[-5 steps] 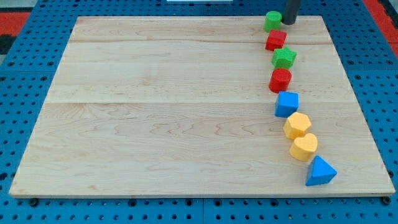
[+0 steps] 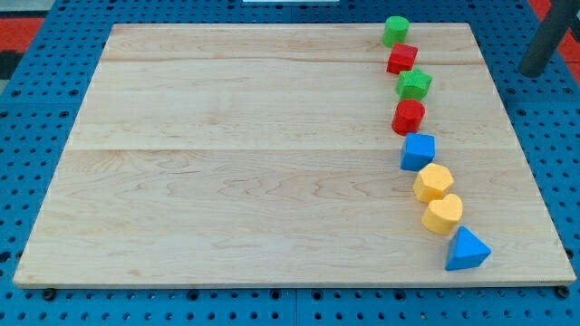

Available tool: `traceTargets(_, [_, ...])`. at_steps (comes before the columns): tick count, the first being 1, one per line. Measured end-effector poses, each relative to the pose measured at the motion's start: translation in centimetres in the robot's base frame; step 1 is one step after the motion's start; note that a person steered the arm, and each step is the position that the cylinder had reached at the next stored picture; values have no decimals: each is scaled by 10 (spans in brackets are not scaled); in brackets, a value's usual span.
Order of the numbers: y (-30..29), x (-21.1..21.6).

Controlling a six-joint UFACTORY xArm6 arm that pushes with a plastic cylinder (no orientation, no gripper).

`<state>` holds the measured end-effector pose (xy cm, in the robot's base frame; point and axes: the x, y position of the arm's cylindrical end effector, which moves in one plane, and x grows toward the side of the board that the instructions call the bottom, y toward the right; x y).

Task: Place your hand at bottom right corner of the board

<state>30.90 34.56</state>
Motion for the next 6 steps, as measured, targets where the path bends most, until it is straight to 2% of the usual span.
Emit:
traceTargets(1, [0, 4])
traceTargets(3, [-1, 114])
traceTargets(4, [-1, 154])
traceTargets(5, [0, 216])
traceTargets(6, [-17, 261])
